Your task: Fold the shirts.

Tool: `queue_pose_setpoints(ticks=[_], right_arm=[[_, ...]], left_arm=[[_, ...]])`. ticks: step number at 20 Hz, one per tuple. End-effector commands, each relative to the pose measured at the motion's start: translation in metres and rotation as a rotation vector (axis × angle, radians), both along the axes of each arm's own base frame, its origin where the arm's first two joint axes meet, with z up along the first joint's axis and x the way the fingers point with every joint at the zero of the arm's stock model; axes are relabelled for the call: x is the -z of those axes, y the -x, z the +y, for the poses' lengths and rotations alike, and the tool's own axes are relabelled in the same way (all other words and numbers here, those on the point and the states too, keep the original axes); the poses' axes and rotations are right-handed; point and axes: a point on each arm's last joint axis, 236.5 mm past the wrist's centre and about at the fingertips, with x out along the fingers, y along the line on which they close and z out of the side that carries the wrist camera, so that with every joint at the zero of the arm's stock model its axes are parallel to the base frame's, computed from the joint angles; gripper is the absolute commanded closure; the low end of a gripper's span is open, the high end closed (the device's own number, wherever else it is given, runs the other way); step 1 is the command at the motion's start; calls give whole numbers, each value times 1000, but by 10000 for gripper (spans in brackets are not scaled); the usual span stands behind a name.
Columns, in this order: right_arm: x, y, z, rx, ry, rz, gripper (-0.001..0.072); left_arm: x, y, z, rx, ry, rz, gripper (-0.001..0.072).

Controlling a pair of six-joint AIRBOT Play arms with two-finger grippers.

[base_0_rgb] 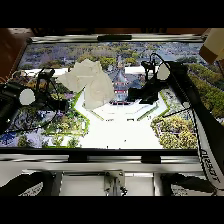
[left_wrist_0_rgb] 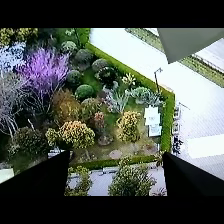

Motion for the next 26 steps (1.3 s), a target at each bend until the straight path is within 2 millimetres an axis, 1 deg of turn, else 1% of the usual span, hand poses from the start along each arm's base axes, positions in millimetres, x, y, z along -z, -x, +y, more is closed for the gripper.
queue_pose_setpoints(ticks=[1,13,15,16,18,19,20,21,23,25,26], right_arm=[[0,0,0,-1,0,1,33],[0,0,0,0,0,0,33],[-1,-6,2,7,-8,-24,33],[-2,-7,2,9,-10,-29,33],[-3,-12,5,30,-24,-45,33],[-6,-14,9,40,-48,-48,33],[-7,-12,14,39,-68,-40,33],[-7,-10,13,11,-62,-42,33],[-4,-12,8,-105,-16,-95,33],[-1,-18,-4,-192,54,-148,33],[0,-23,-10,-216,86,-179,33]], left_arm=[[0,0,0,0,0,0,0],[0,0,0,0,0,0,0],[0,0,0,0,0,0,0],[-1,-5,-2,-3,9,-21,-1],[-7,-23,-8,2,35,-98,0],[-11,-31,-11,4,47,-132,-1],[-14,-38,-14,6,58,-165,-1],[-18,-46,-17,8,71,-202,-1],[-37,-66,-33,7,154,-311,0],[-46,-73,-48,-5,236,-348,-1],[-46,-75,-50,2,242,-352,-1]])
